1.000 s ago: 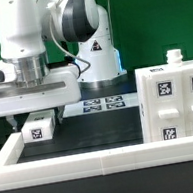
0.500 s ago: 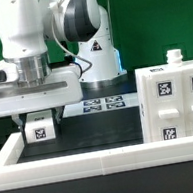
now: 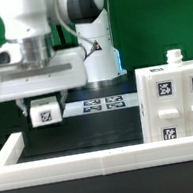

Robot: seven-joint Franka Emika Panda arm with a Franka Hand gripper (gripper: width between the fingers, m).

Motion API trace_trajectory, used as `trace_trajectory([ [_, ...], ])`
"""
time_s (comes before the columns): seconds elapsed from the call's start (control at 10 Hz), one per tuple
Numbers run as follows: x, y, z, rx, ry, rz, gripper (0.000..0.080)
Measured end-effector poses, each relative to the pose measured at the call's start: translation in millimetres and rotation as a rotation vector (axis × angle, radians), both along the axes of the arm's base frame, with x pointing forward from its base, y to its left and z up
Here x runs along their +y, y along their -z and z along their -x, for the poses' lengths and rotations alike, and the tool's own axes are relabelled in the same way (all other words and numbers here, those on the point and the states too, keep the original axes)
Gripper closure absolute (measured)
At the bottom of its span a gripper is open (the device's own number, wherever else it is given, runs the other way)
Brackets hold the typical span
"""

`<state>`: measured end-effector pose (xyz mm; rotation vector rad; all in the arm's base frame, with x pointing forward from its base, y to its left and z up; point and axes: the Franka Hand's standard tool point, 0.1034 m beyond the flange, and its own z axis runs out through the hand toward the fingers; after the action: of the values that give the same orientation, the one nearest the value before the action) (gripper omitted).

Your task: Assemble cabinet

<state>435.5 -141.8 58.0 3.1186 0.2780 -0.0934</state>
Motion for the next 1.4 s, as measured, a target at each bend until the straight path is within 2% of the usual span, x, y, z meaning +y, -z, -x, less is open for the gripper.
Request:
trace_trajectory([
  [0.3,47.1,-53.8,-14.1,-0.011,0.080,-0.036,0.0236],
  [0.5,86.4,-74.8,-23.6,-0.010,0.141,-0.039,0.0235],
  [0.7,124.4,-85.4,-40.9,-0.020,0.176,-0.033,0.0235],
  [0.8,133.6,-82.6,-43.8,-0.019,0.164,-0.030,0.0235],
  [1.2,131.6,-80.4,-42.2,-0.014,0.160,-0.031,0.0235],
  [1.4,139.9,-86.7,-45.3,0.003,0.151,-0.034,0.0235],
])
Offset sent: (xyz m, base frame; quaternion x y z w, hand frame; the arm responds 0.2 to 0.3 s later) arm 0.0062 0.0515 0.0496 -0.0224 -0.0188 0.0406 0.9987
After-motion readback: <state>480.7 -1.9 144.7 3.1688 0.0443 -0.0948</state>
